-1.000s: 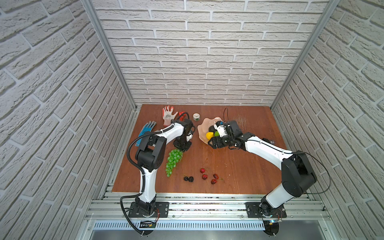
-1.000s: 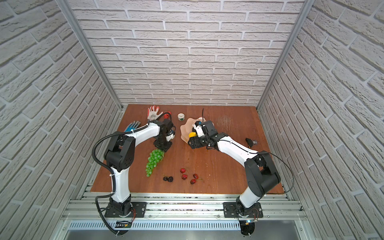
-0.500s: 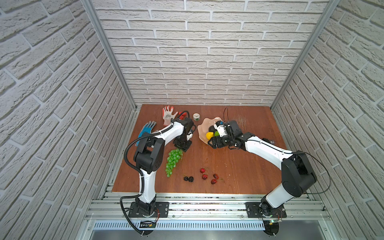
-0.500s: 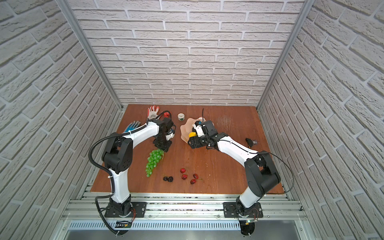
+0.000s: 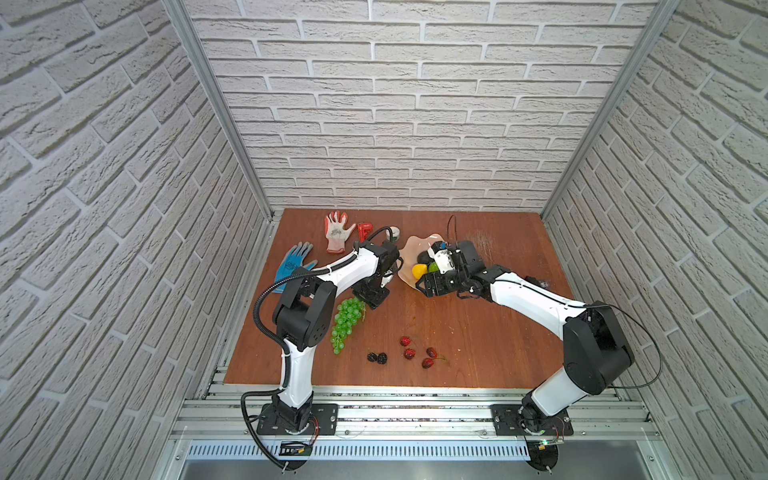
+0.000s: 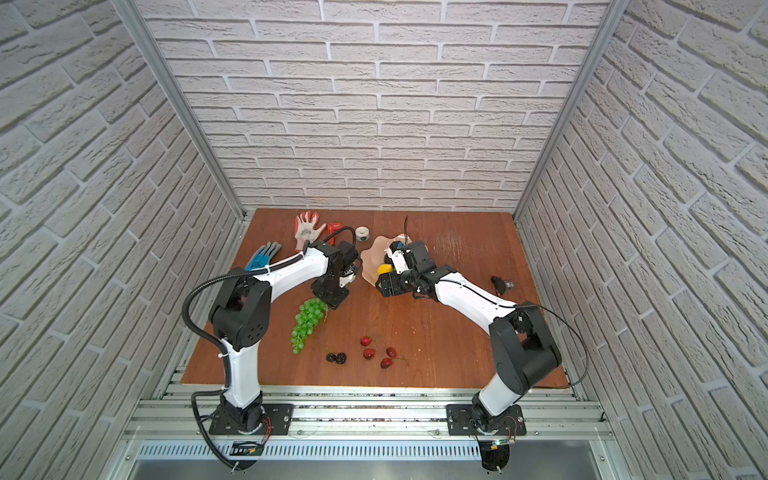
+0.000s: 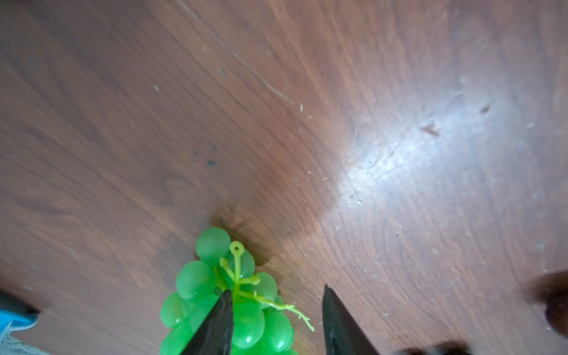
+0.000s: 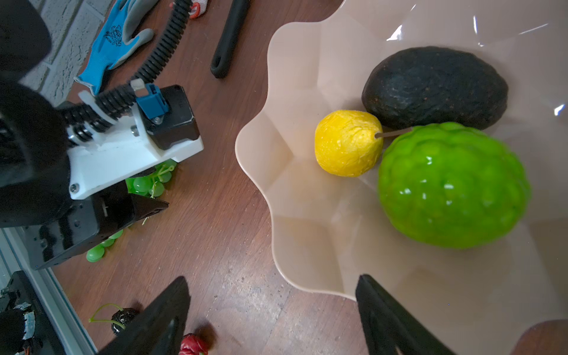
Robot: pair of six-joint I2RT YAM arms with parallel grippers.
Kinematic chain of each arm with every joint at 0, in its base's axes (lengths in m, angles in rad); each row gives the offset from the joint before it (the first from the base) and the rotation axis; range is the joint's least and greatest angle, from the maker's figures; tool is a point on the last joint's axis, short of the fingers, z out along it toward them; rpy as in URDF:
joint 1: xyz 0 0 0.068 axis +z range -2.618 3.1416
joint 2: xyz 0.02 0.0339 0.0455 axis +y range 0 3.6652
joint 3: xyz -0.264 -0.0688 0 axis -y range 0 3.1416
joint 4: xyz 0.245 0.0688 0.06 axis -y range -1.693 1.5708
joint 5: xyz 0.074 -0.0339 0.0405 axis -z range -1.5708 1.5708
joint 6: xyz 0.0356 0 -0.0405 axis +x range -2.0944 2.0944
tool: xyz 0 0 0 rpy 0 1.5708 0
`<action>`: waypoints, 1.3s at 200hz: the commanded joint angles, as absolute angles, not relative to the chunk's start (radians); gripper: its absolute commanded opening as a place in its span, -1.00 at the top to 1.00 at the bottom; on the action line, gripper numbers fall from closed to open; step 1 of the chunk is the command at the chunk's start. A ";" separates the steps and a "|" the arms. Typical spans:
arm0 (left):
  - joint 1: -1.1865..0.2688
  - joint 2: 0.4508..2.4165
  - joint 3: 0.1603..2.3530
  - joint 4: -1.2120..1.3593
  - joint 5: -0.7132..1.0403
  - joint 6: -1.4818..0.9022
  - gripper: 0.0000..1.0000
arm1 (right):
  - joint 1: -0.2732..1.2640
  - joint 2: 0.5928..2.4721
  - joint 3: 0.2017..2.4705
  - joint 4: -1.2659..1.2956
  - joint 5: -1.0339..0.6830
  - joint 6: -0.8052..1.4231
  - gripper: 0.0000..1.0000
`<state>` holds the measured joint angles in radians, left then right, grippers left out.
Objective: Place and organize the fake fruits in the fruit bowl
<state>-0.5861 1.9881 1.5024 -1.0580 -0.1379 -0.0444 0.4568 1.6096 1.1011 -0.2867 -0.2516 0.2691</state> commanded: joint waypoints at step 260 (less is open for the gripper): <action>-0.546 1.925 1.367 -0.935 -0.070 -0.508 0.27 | 0.452 1.580 1.088 -0.276 -0.235 0.233 -0.72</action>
